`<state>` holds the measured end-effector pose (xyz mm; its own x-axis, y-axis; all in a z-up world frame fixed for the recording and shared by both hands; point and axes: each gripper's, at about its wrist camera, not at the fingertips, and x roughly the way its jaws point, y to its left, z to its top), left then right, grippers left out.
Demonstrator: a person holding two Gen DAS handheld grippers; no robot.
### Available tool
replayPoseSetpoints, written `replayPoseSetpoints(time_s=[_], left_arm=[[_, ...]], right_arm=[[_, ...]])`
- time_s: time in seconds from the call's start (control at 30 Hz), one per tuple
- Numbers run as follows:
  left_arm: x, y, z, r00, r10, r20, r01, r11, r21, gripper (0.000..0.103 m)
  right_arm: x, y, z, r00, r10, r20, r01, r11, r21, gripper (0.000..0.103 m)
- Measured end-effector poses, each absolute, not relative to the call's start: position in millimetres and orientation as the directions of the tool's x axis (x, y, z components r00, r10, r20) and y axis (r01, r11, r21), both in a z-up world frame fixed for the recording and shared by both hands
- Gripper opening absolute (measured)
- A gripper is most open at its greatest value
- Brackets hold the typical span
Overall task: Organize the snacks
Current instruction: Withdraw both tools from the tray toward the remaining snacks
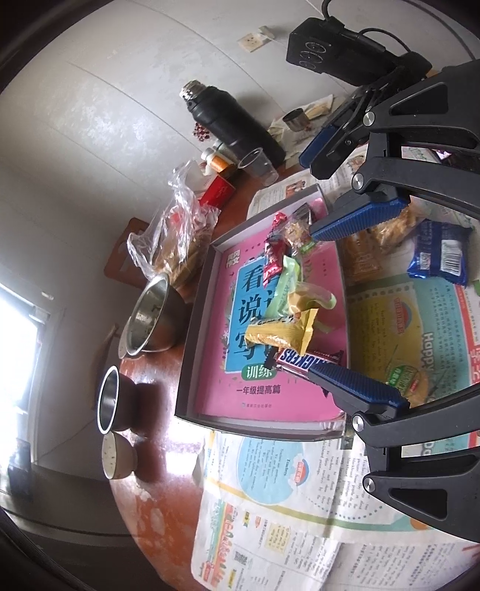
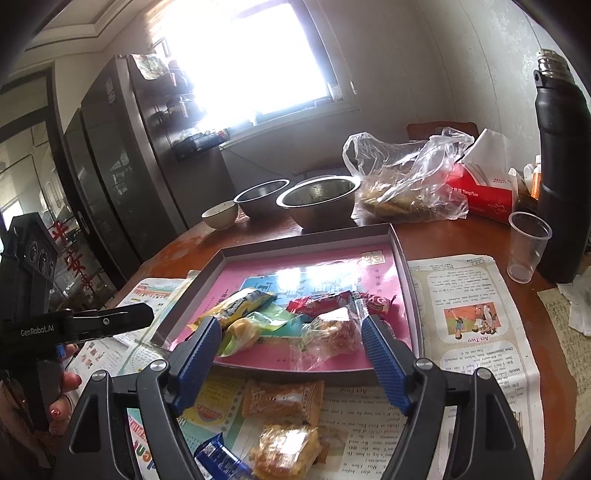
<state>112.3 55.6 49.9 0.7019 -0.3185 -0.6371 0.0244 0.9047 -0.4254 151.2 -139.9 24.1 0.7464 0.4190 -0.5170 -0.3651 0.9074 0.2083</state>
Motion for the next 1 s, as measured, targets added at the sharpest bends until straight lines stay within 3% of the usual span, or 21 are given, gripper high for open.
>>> replayPoseSetpoints(time_s=[1.0], left_arm=[[67.6,19.6,33.7,0.621,-0.283,-0.731,0.079,0.95,-0.301,0.071]], right_arm=[[108.6,-143.1,24.4,0.701,0.441,-0.561,-0.39,0.895,0.216,0.08]])
